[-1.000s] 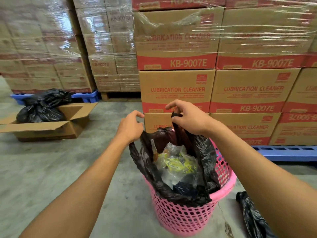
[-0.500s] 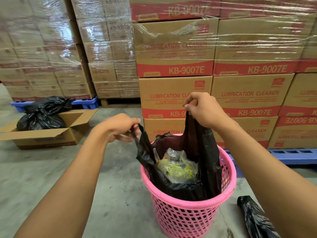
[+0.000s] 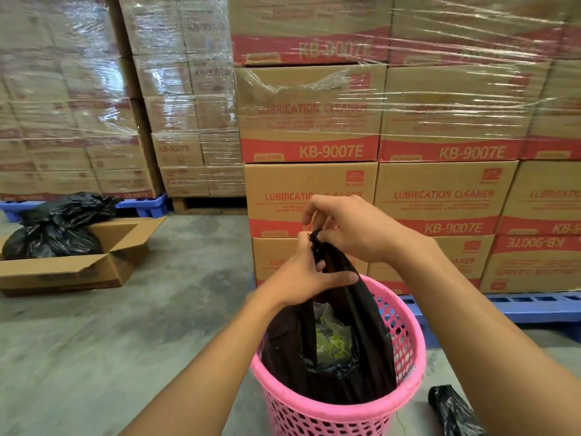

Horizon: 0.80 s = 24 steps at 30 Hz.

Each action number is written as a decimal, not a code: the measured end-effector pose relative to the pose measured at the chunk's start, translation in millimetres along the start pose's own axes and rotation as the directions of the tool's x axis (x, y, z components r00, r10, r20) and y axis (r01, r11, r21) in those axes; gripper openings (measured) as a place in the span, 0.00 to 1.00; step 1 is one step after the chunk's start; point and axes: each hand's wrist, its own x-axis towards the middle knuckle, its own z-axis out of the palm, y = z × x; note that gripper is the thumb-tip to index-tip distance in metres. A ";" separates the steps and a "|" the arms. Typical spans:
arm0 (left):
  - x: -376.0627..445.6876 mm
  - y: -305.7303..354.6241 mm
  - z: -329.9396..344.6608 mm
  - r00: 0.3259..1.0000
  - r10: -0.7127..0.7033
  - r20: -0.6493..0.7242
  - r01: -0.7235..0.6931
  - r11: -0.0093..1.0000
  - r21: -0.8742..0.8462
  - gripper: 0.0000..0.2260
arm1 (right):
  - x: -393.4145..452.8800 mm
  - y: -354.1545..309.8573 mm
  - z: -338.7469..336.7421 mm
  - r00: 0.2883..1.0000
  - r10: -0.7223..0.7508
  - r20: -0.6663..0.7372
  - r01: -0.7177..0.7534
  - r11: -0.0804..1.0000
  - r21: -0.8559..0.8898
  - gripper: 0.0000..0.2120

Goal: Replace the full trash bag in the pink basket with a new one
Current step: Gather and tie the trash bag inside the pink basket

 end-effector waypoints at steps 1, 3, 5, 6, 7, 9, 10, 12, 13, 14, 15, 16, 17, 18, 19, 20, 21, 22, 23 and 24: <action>2.2 2.2 6.3 0.999 0.029 -0.029 -0.028 0.999 0.027 0.40 | 0.7 -0.1 0.8 1.000 -0.006 0.003 0.006 1.000 0.008 0.13; 6.0 5.0 13.9 0.987 0.102 -0.125 -0.091 0.992 0.090 0.26 | 1.6 1.7 1.7 1.000 -0.010 0.015 0.009 0.999 0.036 0.12; 7.7 6.3 17.1 0.972 0.097 -0.213 -0.071 0.989 0.127 0.14 | 1.2 6.1 1.6 1.000 -0.002 0.016 0.000 0.994 0.113 0.11; 9.3 4.9 17.6 0.970 0.063 -0.233 -0.038 0.993 0.109 0.13 | 0.4 9.3 1.3 1.000 0.012 -0.006 -0.011 0.982 0.186 0.09; 9.9 4.5 16.9 0.970 0.021 -0.242 -0.005 0.998 0.067 0.15 | -0.5 13.6 0.9 0.998 0.036 -0.046 -0.023 0.965 0.261 0.08; 9.6 2.4 12.4 0.972 -0.056 -0.226 0.049 0.998 -0.037 0.19 | -2.6 25.6 1.4 0.987 0.106 -0.123 -0.061 0.943 0.327 0.08; 8.7 0.5 9.8 0.976 -0.068 -0.206 0.053 0.996 -0.078 0.21 | -3.9 32.2 3.1 0.982 0.142 -0.127 -0.096 0.944 0.314 0.08; 6.9 -2.9 4.8 0.984 -0.054 -0.170 0.033 0.992 -0.123 0.24 | -6.3 43.2 9.9 0.978 0.198 -0.066 -0.174 0.947 0.271 0.07; 6.1 -6.1 3.6 0.986 -0.051 -0.161 0.029 0.991 -0.133 0.25 | -7.1 46.8 14.8 0.977 0.212 -0.026 -0.198 0.946 0.258 0.07; 5.4 -9.7 2.9 0.987 -0.050 -0.154 0.029 0.990 -0.136 0.25 | -7.5 49.2 20.1 0.975 0.221 0.008 -0.216 0.942 0.257 0.07; 5.2 -12.3 2.7 0.988 -0.044 -0.148 0.024 0.990 -0.140 0.25 | -7.2 50.8 25.5 0.973 0.229 0.035 -0.231 0.937 0.261 0.07; 5.7 -15.4 2.8 0.989 -0.042 -0.141 0.022 0.990 -0.139 0.26 | -6.8 51.6 30.4 0.970 0.235 0.057 -0.242 0.932 0.272 0.07; 4.6 -14.9 2.6 0.991 -0.033 -0.131 0.016 0.992 -0.128 0.26 | -6.1 52.0 34.4 0.968 0.241 0.075 -0.252 0.924 0.289 0.07; 5.3 -16.5 1.7 0.991 -0.023 -0.129 0.007 0.992 -0.126 0.26 | -5.2 52.3 37.1 0.966 0.245 0.088 -0.260 0.912 0.317 0.07; 6.9 -19.2 -0.1 0.993 -0.019 -0.120 0.004 0.992 -0.123 0.25 | -4.4 52.8 38.8 0.964 0.251 0.092 -0.267 0.897 0.353 0.07; 7.6 -20.9 -1.9 0.993 -0.040 -0.109 0.027 0.992 -0.120 0.25 | -3.6 53.1 38.7 0.961 0.263 0.083 -0.274 0.876 0.396 0.07; 10.6 -24.9 -3.8 0.993 -0.071 -0.094 0.060 0.991 -0.116 0.26 | -2.6 53.8 37.6 0.956 0.285 0.065 -0.284 0.852 0.439 0.08; 12.3 -29.2 -6.5 0.988 -0.133 -0.082 0.123 0.986 -0.116 0.29 | -1.4 53.7 36.0 0.948 0.314 0.046 -0.297 0.827 0.478 0.08; 16.3 -37.2 -8.9 0.975 -0.208 -0.073 0.197 0.971 -0.135 0.32 | 0.2 53.6 34.9 0.940 0.340 0.031 -0.308 0.805 0.508 0.08; 18.5 -43.9 -12.0 0.962 -0.270 -0.045 0.259 0.950 -0.173 0.34 | 1.9 53.2 34.8 0.935 0.354 0.024 -0.313 0.792 0.524 0.08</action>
